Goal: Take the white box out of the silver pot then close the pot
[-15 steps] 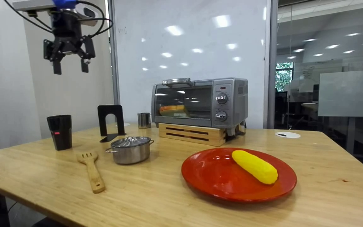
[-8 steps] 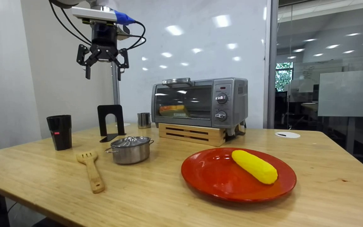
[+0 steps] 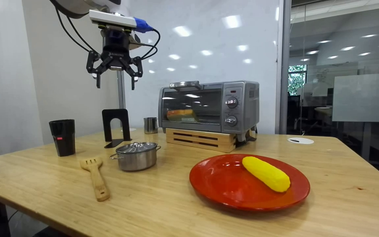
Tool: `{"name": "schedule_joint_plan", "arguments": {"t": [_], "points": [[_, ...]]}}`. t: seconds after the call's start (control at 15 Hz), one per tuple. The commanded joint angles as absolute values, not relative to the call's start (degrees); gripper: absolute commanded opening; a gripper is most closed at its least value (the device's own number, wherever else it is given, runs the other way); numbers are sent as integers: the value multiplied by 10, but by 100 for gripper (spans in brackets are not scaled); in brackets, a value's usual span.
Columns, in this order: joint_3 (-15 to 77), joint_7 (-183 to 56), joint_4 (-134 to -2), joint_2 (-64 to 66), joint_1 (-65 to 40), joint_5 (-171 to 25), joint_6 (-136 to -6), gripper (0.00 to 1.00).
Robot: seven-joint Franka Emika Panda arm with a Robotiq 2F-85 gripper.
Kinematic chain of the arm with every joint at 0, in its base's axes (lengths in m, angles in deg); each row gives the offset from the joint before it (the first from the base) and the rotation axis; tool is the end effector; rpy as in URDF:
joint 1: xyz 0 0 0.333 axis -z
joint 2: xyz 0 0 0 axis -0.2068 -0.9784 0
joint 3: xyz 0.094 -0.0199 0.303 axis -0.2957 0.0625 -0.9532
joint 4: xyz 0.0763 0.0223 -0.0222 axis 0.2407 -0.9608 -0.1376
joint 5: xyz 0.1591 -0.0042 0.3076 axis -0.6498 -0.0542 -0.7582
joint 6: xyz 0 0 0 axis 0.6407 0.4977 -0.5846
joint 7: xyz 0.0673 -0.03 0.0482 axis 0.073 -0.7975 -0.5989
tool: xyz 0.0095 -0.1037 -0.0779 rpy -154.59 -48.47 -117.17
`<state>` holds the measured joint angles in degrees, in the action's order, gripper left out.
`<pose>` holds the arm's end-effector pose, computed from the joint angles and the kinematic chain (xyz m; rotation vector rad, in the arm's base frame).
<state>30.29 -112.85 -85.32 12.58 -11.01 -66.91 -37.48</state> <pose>0.5025 -0.0531 0.4314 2.8492 1.1443 -0.4393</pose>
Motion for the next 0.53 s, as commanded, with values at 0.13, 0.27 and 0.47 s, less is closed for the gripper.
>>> {"name": "schedule_joint_plan", "arguments": {"t": [0.13, 0.27, 0.47], "points": [[295, -1128, -852, 126, -103, -669, -374, 100], [295, -1165, -864, 126, -101, -662, -391, 100], [299, -1229, -873, 107, -95, -659, -423, 100]]}}
